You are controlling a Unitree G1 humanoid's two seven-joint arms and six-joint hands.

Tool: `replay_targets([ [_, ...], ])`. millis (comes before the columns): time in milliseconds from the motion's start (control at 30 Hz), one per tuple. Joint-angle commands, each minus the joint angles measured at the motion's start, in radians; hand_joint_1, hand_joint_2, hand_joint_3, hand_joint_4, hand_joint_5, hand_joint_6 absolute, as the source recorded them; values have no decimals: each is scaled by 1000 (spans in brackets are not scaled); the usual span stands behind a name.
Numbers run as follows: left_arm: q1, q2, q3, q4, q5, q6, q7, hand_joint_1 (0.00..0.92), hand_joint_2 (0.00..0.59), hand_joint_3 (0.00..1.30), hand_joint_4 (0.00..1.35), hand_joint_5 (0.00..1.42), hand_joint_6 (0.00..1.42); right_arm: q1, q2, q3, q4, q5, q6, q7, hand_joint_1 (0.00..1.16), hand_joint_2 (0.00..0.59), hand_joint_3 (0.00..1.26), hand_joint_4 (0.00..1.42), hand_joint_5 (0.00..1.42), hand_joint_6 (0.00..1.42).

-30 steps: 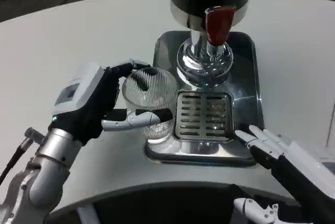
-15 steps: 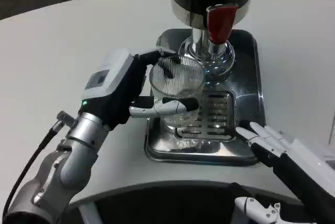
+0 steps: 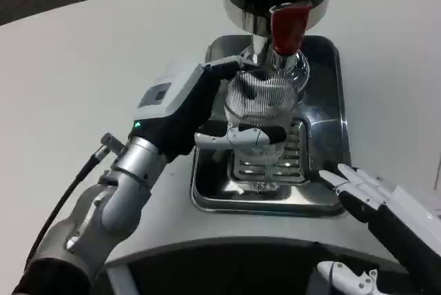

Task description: Grasp the cup under the faucet to collect the drink, then remove the cup.

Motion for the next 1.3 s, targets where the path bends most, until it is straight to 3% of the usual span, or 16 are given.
replay_targets([
  [33, -41, -10, -22, 32, 8, -26, 29, 481, 155, 1047, 1257, 1424, 1424, 21, -5, -13, -9, 11, -6, 1, 337, 416, 96, 0, 0, 0],
  [167, -58, -16, -40, 49, 9, -28, 26, 485, 152, 1047, 1247, 1424, 1424, 25, -5, -17, -11, 13, -7, 0, 338, 416, 96, 0, 0, 0],
  [300, -66, -18, -56, 59, 10, -30, 15, 466, 83, 968, 1112, 1369, 1424, 32, -6, -24, -12, 16, -6, 1, 338, 416, 96, 0, 0, 0],
  [400, -64, -16, -61, 58, 8, -28, 17, 463, 62, 927, 1061, 1338, 1424, 35, -5, -28, -11, 18, -7, 0, 338, 416, 96, 0, 0, 0],
  [500, -62, -7, -65, 54, 5, -27, 12, 404, 41, 788, 820, 1156, 1384, 36, -5, -30, -9, 22, -7, 0, 338, 416, 97, 0, 0, 0],
  [600, -59, 2, -65, 50, 2, -31, 5, 322, 55, 708, 672, 1031, 1337, 32, -4, -30, -6, 26, -8, -1, 339, 416, 101, 0, 0, 0],
  [733, -54, 11, -64, 39, 4, -33, 11, 281, 66, 696, 590, 923, 1293, 28, -4, -30, -3, 28, -7, -1, 339, 416, 103, 0, 0, 0],
  [833, -50, 18, -63, 33, 6, -33, 18, 243, 64, 640, 469, 752, 1135, 25, -6, -30, -1, 32, -8, 0, 340, 416, 104, 0, 0, 0],
  [933, -47, 26, -62, 28, 10, -34, 25, 202, 49, 541, 355, 558, 799, 22, -6, -32, 1, 38, -7, 0, 340, 416, 105, 0, 0, 0],
  [1000, -46, 30, -62, 27, 12, -34, 27, 194, 47, 504, 308, 479, 652, 21, -8, -34, 2, 42, -5, 1, 340, 416, 105, 0, 0, 0],
  [1167, -47, 34, -65, 29, 10, -33, 16, 179, 51, 413, 228, 371, 431, 18, -12, -38, 8, 50, -5, 2, 340, 416, 109, 0, 0, 0],
  [1300, -51, 35, -68, 32, 9, -38, 11, 168, 53, 331, 162, 316, 356, 10, -17, -43, 15, 59, -1, 3, 340, 416, 112, 0, 0, 0],
])
